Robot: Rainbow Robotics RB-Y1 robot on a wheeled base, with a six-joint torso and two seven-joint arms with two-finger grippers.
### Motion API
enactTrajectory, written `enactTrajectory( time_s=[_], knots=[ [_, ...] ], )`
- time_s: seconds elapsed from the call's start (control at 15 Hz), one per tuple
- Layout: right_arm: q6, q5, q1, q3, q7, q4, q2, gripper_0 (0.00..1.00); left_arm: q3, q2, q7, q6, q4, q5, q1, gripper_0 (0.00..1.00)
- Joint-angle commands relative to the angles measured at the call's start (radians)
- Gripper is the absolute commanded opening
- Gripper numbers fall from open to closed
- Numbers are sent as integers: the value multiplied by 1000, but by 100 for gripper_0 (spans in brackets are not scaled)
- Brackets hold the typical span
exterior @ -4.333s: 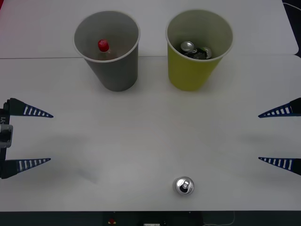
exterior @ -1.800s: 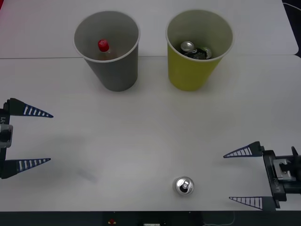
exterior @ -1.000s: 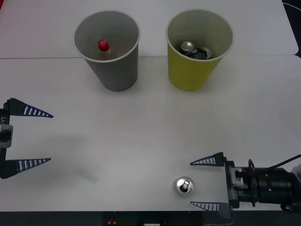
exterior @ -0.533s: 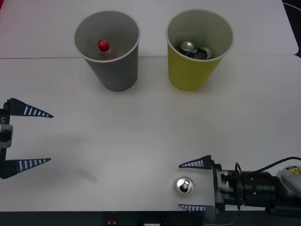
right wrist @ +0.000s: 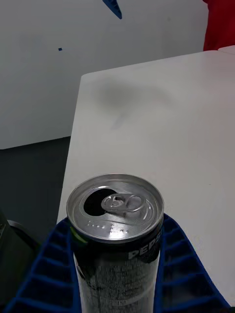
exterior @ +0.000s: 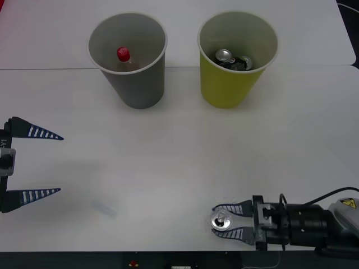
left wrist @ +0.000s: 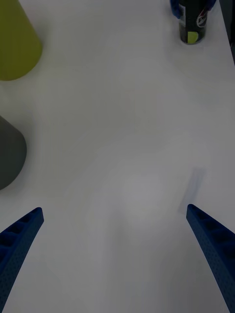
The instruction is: Put the can into the green bin and the plastic bottle into the gray bin
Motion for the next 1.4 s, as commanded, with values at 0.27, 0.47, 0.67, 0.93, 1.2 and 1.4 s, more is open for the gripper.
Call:
enactTrajectory(
  time_s=[0.27,0.47,0.67,0.93,1.2,1.4],
  knots=[
    [-5,-3,-19,1,-15,0,-3,0,0,0,0,0,0,0,0,100],
    [-22,-17,-39,1,-87,-20,-20,0,0,0,0,0,0,0,0,100],
    [1,-21,-36,-1,-248,-112,-72,0,0,0,0,0,0,0,0,100],
    [97,-21,-26,-1,-452,-250,-150,0,0,0,0,0,0,0,0,100],
    [213,-21,-5,-22,-736,-427,-251,0,0,0,0,0,0,0,0,100],
    [284,-21,21,-71,-975,-562,-343,0,0,0,0,0,0,0,0,100]
  ],
)
